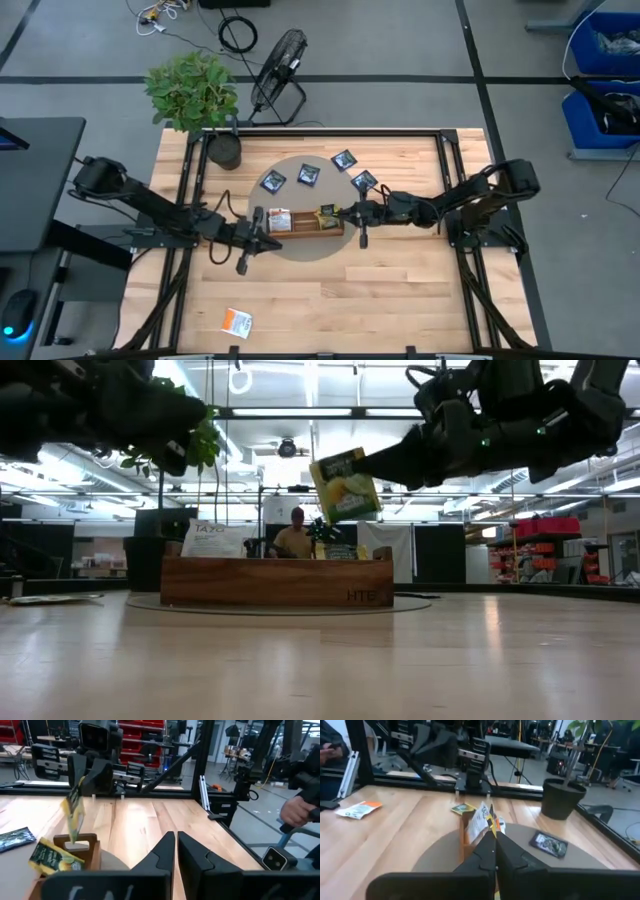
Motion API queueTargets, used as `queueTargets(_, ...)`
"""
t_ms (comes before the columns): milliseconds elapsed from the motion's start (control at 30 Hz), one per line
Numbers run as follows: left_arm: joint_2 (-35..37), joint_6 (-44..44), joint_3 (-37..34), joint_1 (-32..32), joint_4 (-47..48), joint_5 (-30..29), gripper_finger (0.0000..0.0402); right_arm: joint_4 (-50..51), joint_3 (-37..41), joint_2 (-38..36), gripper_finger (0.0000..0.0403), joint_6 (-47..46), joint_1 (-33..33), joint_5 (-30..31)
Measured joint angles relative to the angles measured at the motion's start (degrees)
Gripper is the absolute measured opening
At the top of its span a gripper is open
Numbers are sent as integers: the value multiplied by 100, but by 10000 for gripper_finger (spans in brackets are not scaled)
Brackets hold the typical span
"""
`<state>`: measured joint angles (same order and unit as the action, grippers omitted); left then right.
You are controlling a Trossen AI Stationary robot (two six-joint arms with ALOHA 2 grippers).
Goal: Pick & Place Tea
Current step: Put the bottom yellow tea bag into the right compartment of the wooden organizer
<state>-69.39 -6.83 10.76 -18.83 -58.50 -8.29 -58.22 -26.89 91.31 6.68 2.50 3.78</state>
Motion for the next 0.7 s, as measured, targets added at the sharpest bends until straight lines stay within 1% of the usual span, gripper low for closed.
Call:
queueTargets(167, 517, -2, -323, 2, 3, -133, 21, -34, -5, 322, 0, -40, -145, -10)
queueTargets(367, 890, 0, -555, 0, 0, -238, 21, -450, -7, 627, 0, -212, -213, -38)
queueTargets(700, 917, 2, -564, 2, 48, -330, 21, -604, -7, 1017, 0, -379, -225, 31)
